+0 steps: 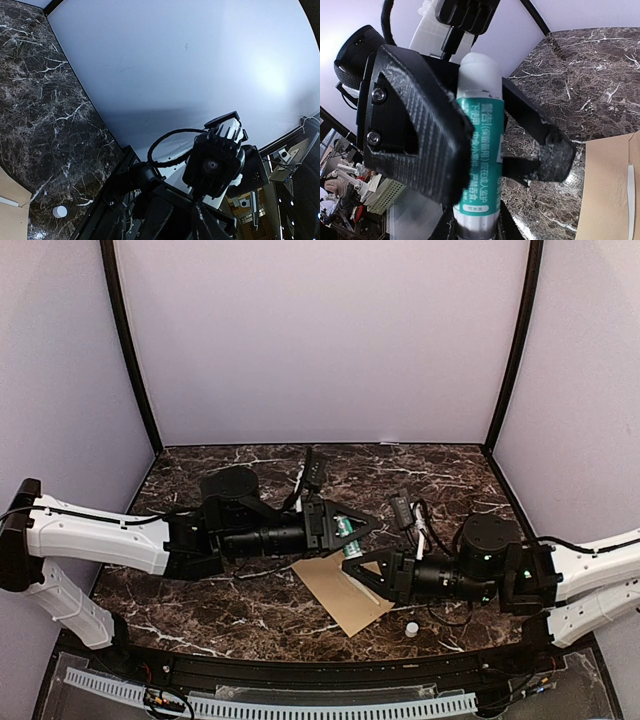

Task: Place the letter into the envelope and seal it
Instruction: Paint the envelope at the center of the board.

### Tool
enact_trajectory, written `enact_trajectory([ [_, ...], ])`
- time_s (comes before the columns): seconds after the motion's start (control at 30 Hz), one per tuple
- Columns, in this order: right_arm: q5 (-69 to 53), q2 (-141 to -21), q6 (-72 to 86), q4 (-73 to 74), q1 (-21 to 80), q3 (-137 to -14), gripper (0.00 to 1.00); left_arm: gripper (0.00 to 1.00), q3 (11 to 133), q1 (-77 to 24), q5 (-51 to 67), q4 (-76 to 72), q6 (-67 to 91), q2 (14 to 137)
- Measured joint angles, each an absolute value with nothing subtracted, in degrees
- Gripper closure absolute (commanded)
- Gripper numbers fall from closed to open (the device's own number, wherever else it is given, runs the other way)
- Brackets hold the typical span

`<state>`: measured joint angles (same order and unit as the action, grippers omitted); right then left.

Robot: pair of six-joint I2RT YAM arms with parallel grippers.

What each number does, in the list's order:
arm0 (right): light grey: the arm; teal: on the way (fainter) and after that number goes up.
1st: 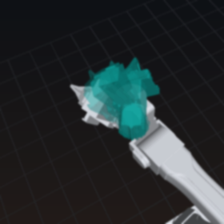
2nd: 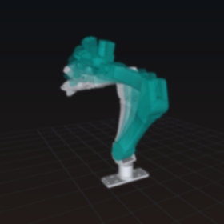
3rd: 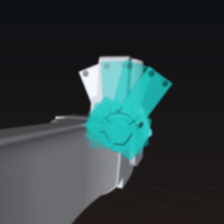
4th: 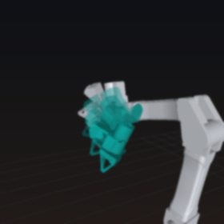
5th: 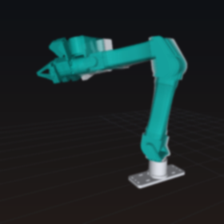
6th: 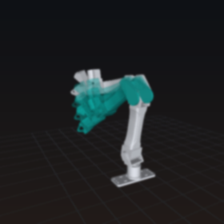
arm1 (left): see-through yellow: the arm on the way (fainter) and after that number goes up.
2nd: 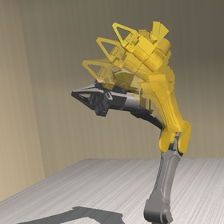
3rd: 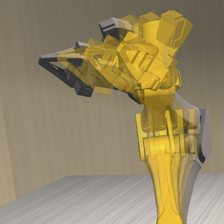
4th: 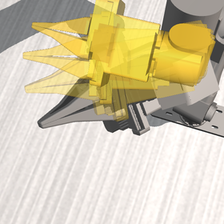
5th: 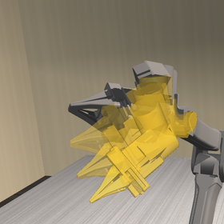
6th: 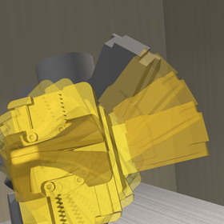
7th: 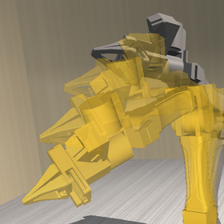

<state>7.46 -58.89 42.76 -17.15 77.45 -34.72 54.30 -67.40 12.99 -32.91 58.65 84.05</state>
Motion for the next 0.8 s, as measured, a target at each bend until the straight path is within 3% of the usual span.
enact_trajectory([
  [0.2,7.7,-60.6,43.2,-17.8,77.5,-35.6,0.95,0.69,54.5,-67.4,13.2,-32.6,58.6,84.8],
  [0.57,10.2,-60.6,46.0,-18.7,77.5,-35.6,0.96,0.71,54.5,-67.3,12.1,-32.0,58.5,84.8],
  [0.8,10.8,-60.6,47.0,-19.1,77.5,-35.6,0.96,0.83,54.7,-67.3,11.8,-31.1,58.2,84.8],
])
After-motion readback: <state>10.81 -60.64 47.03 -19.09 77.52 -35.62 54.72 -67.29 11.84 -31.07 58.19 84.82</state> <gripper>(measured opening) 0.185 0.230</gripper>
